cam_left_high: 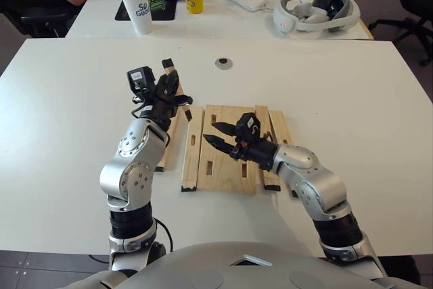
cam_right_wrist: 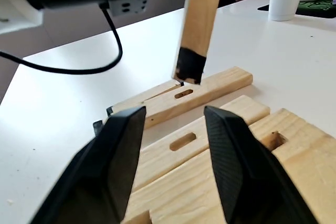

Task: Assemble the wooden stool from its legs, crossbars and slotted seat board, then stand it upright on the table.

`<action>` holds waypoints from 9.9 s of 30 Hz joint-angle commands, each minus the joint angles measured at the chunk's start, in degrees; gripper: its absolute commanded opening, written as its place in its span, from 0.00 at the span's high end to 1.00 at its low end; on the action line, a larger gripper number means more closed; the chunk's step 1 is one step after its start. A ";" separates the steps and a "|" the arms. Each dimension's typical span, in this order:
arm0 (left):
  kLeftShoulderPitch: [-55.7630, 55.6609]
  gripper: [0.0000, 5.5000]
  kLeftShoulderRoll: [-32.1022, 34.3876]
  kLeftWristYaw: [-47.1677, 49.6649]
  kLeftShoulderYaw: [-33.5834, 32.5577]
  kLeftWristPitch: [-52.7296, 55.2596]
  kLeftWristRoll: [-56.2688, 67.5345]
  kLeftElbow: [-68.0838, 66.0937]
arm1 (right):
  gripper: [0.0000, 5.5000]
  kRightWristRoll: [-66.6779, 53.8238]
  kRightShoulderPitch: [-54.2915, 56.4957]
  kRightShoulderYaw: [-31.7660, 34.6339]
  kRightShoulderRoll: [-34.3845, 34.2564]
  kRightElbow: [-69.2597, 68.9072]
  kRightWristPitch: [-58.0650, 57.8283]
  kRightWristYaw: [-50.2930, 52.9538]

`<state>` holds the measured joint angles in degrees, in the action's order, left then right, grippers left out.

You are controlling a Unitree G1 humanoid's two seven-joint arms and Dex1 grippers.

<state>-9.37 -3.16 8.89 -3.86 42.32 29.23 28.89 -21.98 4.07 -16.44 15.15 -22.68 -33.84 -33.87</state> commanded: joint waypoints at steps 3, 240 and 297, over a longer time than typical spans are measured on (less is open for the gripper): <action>-1.32 0.92 -3.02 0.47 1.82 2.24 2.27 -0.83 | 0.75 -2.53 2.37 -0.96 -4.24 0.40 -2.17 1.44; -1.54 1.00 15.30 -14.73 6.64 -11.40 -20.33 16.02 | 1.00 -2.72 3.65 12.70 -4.69 8.74 5.62 10.48; 3.65 0.35 57.29 -54.31 -1.37 35.35 11.56 6.34 | 1.00 0.65 -10.72 14.46 -10.81 0.73 11.54 21.58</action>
<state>-2.84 51.02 -45.27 -6.86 75.53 40.51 35.81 -21.19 -6.58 -2.05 4.50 -21.17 -21.88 -12.54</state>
